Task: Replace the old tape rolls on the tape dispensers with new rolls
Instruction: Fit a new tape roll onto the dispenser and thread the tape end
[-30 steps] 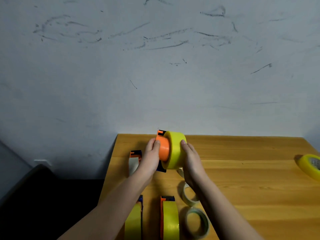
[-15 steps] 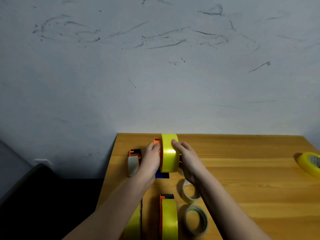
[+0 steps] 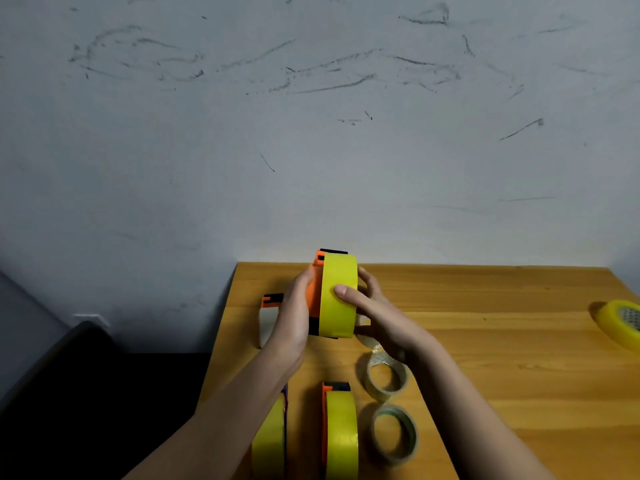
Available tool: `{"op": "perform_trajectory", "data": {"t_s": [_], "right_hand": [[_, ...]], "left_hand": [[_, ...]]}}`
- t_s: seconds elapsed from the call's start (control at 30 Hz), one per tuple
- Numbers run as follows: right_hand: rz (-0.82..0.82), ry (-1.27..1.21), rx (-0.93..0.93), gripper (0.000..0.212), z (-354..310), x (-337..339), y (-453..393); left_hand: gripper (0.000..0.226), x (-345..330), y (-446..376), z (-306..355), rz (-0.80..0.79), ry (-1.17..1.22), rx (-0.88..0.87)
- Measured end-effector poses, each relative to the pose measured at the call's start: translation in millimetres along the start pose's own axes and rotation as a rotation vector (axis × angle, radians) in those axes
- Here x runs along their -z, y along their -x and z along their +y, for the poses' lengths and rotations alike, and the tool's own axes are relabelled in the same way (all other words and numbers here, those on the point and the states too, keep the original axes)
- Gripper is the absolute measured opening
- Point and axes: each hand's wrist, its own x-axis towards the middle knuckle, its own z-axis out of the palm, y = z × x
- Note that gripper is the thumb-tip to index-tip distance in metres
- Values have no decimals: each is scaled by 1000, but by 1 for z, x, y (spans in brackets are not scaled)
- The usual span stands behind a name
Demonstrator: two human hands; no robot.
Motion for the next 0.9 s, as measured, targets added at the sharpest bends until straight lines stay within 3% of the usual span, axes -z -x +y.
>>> {"op": "perform_trajectory", "data": {"t_s": [0.23, 0.37, 0.47, 0.6, 0.7, 0.9], "right_hand": [[47, -12, -1, 111, 7, -10, 0], [44, 26, 34, 113, 6, -9, 3], [61, 71, 112, 112, 4, -8, 6], [102, 109, 173, 111, 7, -11, 2], [105, 88, 167, 111, 8, -17, 0], [219, 379, 314, 122, 12, -22, 3]], "left_hand": [[49, -7, 19, 3, -149, -9, -33], [39, 3, 18, 6, -206, -87, -16], [60, 15, 8, 12, -267, -162, 6], [58, 18, -1, 12, -230, -204, -3], [70, 15, 0, 14, -205, -196, 16], [66, 14, -3, 19, -137, -25, 75]]}}
